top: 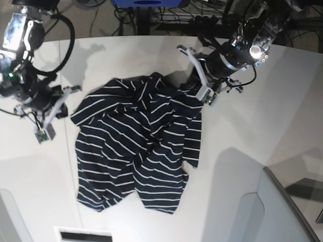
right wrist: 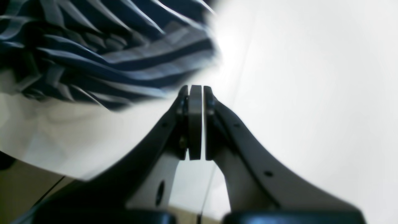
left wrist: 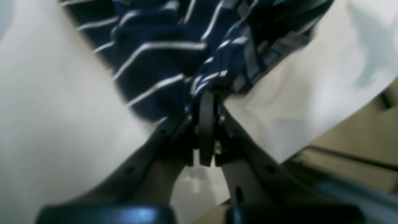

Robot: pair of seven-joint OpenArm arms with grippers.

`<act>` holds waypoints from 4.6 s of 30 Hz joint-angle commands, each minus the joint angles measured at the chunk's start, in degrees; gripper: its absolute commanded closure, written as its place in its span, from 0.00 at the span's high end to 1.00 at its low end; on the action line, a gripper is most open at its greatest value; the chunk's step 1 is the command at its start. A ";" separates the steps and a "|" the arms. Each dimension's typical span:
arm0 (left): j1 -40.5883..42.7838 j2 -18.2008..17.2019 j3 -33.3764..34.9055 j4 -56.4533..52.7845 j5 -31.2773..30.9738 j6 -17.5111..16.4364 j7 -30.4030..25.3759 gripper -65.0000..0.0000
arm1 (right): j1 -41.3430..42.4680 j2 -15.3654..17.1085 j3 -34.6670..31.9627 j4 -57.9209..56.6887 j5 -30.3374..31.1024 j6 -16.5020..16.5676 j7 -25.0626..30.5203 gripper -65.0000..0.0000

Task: Layout the t-shirt on the table in an organized manner, then fold the t-shirt properly
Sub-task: 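Lay the shirt down on the table and open both grippers, then grasp the shirt edge with the right gripper and pull it outward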

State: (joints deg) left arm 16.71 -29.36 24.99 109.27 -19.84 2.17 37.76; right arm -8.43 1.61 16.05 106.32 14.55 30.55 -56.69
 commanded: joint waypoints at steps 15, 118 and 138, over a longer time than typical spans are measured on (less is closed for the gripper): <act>7.42 0.93 0.63 0.75 15.04 -0.02 9.14 0.00 | 4.07 -2.35 -12.32 -18.72 0.27 -0.26 8.03 0.01; -6.82 6.55 -35.32 -16.66 -4.12 -15.67 2.64 0.00 | 31.77 19.10 -4.76 -63.20 -11.69 -0.70 33.52 0.01; -6.03 6.20 -35.32 -16.57 -4.12 -15.67 2.55 0.00 | -1.64 3.01 4.47 -30.59 -12.04 -0.61 16.64 0.01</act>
State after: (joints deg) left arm 11.07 -22.24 -10.02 91.64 -23.83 -13.52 41.34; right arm -9.39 3.09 20.08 75.94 6.57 31.86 -36.69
